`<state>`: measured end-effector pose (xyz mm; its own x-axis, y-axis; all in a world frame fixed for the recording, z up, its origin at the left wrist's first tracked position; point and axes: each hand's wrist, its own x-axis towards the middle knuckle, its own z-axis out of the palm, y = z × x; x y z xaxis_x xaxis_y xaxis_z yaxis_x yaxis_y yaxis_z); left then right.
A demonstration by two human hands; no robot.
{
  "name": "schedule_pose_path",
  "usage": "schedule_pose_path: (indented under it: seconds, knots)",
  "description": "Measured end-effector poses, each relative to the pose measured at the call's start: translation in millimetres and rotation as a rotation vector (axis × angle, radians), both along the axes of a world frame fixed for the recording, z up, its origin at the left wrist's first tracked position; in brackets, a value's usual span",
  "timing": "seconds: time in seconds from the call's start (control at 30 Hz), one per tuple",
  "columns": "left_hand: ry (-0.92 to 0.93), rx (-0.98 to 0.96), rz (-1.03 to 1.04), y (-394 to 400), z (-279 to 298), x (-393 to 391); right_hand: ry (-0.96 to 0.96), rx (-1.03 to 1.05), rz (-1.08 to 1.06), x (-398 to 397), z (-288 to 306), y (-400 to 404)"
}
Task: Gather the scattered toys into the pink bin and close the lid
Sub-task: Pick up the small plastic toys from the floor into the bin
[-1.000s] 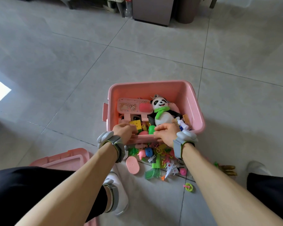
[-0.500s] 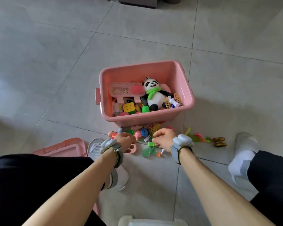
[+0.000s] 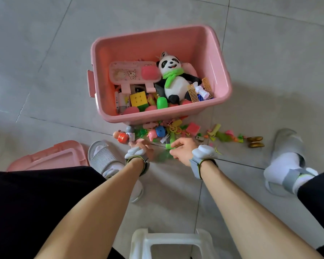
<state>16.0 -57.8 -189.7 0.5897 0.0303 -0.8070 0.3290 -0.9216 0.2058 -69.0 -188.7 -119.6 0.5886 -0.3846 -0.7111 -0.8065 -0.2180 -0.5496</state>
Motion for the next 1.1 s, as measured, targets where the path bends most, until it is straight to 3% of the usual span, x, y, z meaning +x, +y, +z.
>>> schedule_pose_path:
  seconds: [0.1,0.27,0.43,0.5,0.6,0.8,1.1]
  knots:
    - [-0.127,0.075,-0.356,8,7,-7,0.017,0.0,-0.025,-3,-8,-5]
    - [-0.199,0.046,-0.382,0,-3,-15,0.078,0.017,-0.033,-16,-28,-11]
    - [-0.192,0.107,-0.539,0,-11,-23,0.121,0.038,-0.017,-20,-46,-9]
    - [-0.194,0.025,-0.46,2,-11,-19,0.132,0.02,0.016,-16,-49,-8]
    - [-0.21,-0.114,-0.176,2,-8,-15,0.19,-0.038,0.047,-10,-56,-5]
    - [-0.242,-0.176,0.256,11,-2,-22,0.341,-0.162,0.04,7,-74,9]
    - [-0.101,-0.277,0.317,9,2,-22,0.306,-0.187,0.09,28,-90,5]
